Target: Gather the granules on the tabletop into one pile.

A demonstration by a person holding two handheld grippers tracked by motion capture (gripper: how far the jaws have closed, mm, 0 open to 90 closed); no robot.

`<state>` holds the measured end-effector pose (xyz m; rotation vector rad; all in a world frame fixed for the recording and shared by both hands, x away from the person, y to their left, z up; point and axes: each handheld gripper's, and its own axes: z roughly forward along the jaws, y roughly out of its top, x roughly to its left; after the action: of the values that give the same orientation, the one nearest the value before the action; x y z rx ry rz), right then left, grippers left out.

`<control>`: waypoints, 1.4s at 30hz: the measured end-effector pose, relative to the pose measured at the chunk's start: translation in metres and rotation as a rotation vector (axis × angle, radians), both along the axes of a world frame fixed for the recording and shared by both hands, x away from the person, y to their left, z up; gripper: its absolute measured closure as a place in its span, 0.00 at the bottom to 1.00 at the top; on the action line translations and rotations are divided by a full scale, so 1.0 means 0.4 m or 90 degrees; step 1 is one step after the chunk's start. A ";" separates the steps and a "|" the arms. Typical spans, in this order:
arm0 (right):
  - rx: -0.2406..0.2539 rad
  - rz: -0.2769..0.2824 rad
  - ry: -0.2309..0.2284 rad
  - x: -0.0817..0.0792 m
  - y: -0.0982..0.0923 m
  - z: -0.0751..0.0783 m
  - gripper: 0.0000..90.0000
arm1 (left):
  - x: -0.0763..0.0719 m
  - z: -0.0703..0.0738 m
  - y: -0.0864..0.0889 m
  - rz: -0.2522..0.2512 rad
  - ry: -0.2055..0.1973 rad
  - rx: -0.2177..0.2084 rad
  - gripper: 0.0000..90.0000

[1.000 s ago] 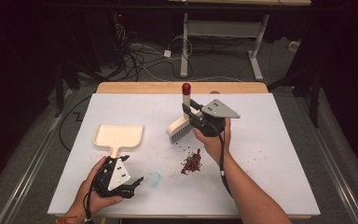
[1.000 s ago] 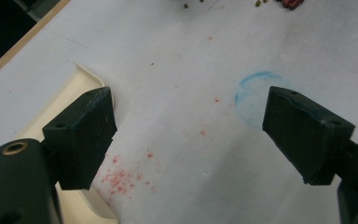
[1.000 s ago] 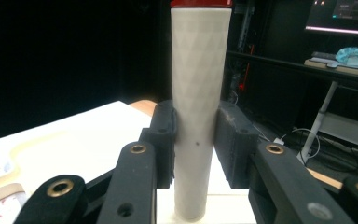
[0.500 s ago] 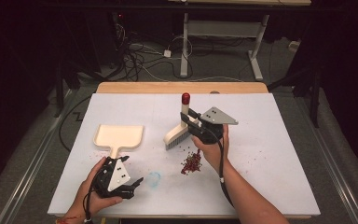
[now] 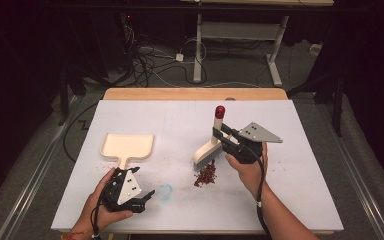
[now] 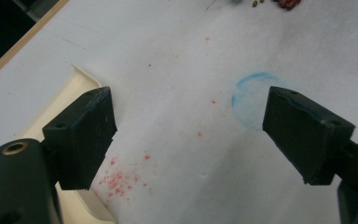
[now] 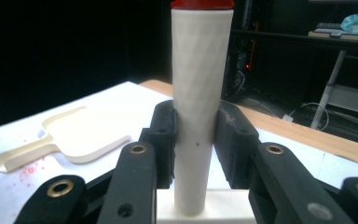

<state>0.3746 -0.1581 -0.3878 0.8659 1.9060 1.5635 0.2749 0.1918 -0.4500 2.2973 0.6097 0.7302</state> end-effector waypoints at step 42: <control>-0.004 -0.124 -0.010 -0.110 0.086 -0.002 0.78 | -0.001 0.002 0.000 -0.006 -0.002 0.002 0.18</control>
<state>0.3306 -0.1239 -0.3887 1.0005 1.7574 1.4435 0.2747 0.1919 -0.4492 2.2994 0.5963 0.7302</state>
